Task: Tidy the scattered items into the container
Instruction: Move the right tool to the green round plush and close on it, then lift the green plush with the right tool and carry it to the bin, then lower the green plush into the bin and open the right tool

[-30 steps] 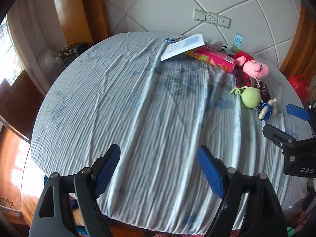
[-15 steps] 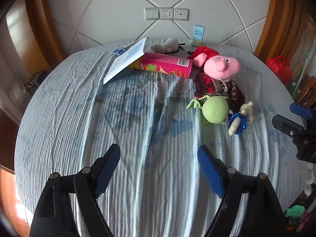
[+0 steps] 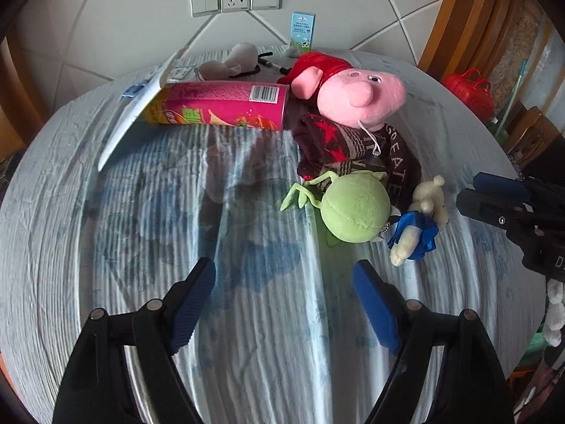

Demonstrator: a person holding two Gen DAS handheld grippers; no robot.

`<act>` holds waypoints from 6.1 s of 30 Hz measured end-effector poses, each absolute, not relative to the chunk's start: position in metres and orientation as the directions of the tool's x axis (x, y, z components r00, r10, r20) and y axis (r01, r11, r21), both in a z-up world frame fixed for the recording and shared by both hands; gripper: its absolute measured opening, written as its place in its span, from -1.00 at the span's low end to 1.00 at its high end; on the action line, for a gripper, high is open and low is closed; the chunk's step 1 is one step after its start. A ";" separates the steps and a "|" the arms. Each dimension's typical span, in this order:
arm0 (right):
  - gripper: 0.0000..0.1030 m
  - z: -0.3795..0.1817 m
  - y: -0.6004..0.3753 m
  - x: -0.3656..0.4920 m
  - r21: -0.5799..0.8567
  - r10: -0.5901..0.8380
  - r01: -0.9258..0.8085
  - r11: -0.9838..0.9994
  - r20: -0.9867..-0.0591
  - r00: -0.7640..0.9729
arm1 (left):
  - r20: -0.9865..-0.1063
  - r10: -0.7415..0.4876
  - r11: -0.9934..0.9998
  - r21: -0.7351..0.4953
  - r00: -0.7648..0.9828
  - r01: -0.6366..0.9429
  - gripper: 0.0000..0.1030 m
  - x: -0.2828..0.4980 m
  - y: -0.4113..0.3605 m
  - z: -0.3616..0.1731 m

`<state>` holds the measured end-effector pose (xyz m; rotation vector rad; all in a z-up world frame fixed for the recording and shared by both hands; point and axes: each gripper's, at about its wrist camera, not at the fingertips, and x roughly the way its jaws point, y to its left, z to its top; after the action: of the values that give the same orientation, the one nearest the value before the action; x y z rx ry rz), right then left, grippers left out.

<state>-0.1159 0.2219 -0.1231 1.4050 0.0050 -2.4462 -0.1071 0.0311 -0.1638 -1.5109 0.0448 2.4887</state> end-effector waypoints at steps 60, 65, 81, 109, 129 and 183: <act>-0.12 -0.151 0.129 -0.156 0.495 -0.649 0.563 -0.662 -0.754 -0.101 | -0.831 0.256 -0.965 -0.190 -0.494 -0.181 -0.09 -0.075 0.009 -0.168; -0.12 -0.146 0.090 -0.134 0.466 -0.668 0.665 -0.583 -0.741 -0.066 | -0.826 0.176 -0.984 -0.157 -0.535 -0.082 -0.09 -0.049 -0.018 -0.164; -0.12 -0.129 -0.046 -0.016 0.397 -0.687 0.849 -0.348 -0.724 0.057 | -0.812 -0.002 -0.975 -0.129 -0.583 0.182 -0.08 0.069 -0.130 -0.152; -0.12 -0.135 -0.275 0.242 0.368 -0.593 0.927 0.071 -0.732 0.335 | -0.811 -0.248 -0.811 -0.127 -0.531 0.572 -0.08 0.336 -0.309 -0.164; -0.12 -0.205 -0.415 0.338 0.440 -0.400 0.850 0.291 -0.751 0.525 | -0.856 -0.342 -0.577 -0.135 -0.388 0.805 -0.08 0.451 -0.410 -0.208; -0.04 -0.671 -0.579 0.337 0.416 -0.071 0.898 0.139 -0.901 0.428 | -0.980 -0.015 -0.433 -0.170 -0.196 0.885 0.25 0.443 -0.563 -0.693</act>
<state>0.3375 -0.5793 -0.6705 1.2264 0.8708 -0.8464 0.4434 -0.5635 -0.6935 -2.1811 -1.6674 2.6861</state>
